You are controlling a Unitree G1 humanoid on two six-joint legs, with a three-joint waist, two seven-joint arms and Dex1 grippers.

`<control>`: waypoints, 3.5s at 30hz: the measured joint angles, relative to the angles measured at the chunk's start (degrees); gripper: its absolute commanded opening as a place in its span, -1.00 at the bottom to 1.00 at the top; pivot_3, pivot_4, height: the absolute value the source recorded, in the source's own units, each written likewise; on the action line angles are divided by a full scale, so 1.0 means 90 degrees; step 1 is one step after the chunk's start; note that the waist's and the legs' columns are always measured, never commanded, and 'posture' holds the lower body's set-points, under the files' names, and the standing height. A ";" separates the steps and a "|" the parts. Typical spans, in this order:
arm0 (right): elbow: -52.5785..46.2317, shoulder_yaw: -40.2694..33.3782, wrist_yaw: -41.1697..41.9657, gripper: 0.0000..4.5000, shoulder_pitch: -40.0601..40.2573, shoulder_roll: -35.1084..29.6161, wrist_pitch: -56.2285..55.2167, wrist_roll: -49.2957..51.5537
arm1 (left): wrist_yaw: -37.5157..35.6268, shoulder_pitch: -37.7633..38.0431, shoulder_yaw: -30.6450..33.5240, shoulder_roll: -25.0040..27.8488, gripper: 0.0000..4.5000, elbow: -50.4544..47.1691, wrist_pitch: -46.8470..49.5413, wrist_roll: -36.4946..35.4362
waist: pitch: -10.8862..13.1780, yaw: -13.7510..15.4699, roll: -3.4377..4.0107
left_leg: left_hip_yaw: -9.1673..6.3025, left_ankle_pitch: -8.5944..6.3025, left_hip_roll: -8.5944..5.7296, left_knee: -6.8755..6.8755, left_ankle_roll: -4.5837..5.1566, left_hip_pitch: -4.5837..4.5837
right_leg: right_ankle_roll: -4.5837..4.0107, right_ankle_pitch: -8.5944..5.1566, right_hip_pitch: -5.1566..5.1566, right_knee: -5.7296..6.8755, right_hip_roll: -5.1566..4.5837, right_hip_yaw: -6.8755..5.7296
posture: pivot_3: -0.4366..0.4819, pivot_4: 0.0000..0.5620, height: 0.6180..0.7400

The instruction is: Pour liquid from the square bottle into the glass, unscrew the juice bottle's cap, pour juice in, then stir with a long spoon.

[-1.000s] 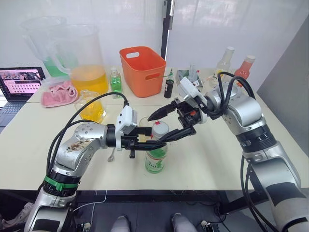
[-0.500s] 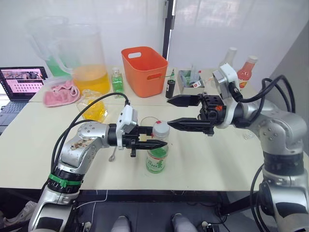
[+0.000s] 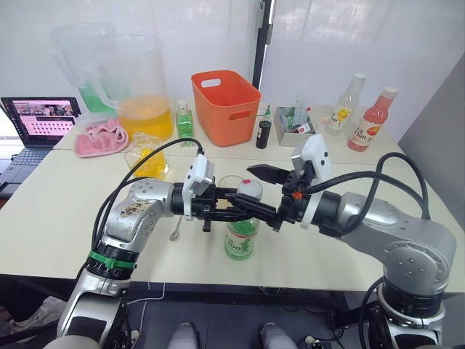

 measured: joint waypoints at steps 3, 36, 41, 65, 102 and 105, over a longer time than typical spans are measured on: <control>-0.0029 0.0045 -0.0145 0.33 0.0084 -0.0051 0.0004 0.0012 | -0.0024 -0.0036 0.0000 -0.0021 -0.37 0.0070 -0.0001 0.0007 | 0.0000 0.0004 0.0000 | 0.0000 0.0000 0.0000 0.0000 0.0000 -0.0001 | 0.0000 0.0000 0.0001 -0.0001 0.0000 0.0000 | -0.05 -0.47 0.70; 0.4549 0.2249 0.6978 -0.23 -0.2068 -0.1159 -0.4018 -0.2173 | 0.0847 0.0692 0.0233 0.0339 -0.37 -0.1315 0.0464 -0.0039 | 0.0000 -0.0091 0.0000 | -0.0003 0.0000 0.0002 -0.0002 0.0000 0.0009 | 0.0002 0.0000 0.0003 0.0003 0.0004 -0.0008 | -0.05 -0.47 0.70; 0.5159 0.2373 0.7648 -0.23 -0.2432 -0.0975 -0.4368 -0.2466 | 0.0929 0.0742 0.0234 0.0382 -0.37 -0.1358 0.0451 -0.0092 | 0.0000 -0.0092 0.0001 | -0.0003 0.0000 0.0002 -0.0003 0.0000 0.0010 | 0.0003 0.0000 0.0002 0.0008 0.0005 -0.0009 | -0.05 -0.47 0.70; 0.3194 0.0674 0.5380 0.99 -0.1910 -0.1081 -0.1580 -0.1545 | 0.0905 0.0764 0.0276 0.0373 -0.37 -0.1184 0.0317 -0.0206 | 0.0001 -0.0053 0.0003 | -0.0003 0.0000 0.0002 -0.0005 -0.0001 0.0006 | 0.0001 0.0000 -0.0009 0.0018 0.0004 -0.0009 | -0.05 -0.47 0.70; 0.0522 0.0035 0.0715 -0.25 -0.0846 -0.0804 0.0590 0.0253 | 0.0251 0.0211 0.0046 -0.0060 -0.37 -0.0074 -0.0193 -0.0058 | 0.0001 0.0001 0.0003 | -0.0005 0.0000 0.0000 0.0001 0.0000 0.0000 | -0.0001 0.0000 0.0003 -0.0002 -0.0001 -0.0009 | -0.05 -0.47 0.70; 0.0530 0.0073 0.0747 -0.25 -0.0846 -0.0837 0.0541 0.0240 | 0.0252 0.0212 0.0049 -0.0059 -0.37 -0.0072 -0.0194 -0.0058 | 0.0001 0.0000 0.0003 | -0.0005 0.0000 0.0001 0.0001 0.0000 0.0000 | -0.0001 0.0000 0.0003 -0.0002 -0.0001 -0.0009 | -0.05 -0.47 0.70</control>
